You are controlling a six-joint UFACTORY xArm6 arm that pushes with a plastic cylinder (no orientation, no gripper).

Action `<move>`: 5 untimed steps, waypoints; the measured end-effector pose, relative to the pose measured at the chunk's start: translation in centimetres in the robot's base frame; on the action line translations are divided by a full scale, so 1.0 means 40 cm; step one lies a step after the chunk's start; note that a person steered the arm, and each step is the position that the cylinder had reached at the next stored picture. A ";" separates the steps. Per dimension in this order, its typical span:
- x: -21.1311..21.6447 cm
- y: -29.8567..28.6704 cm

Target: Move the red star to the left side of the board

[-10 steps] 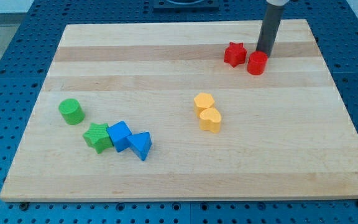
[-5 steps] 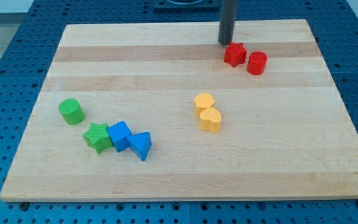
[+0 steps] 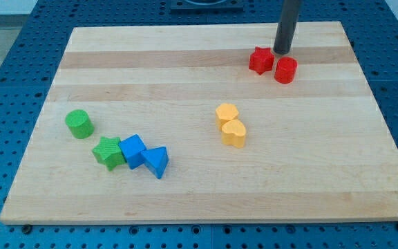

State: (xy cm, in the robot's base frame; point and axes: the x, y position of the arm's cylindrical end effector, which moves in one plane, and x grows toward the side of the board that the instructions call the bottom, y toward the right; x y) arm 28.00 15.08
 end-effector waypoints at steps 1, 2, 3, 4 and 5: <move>0.015 -0.005; 0.015 -0.005; 0.015 -0.005; 0.039 -0.026; 0.094 -0.073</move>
State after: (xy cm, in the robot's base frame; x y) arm 31.77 12.14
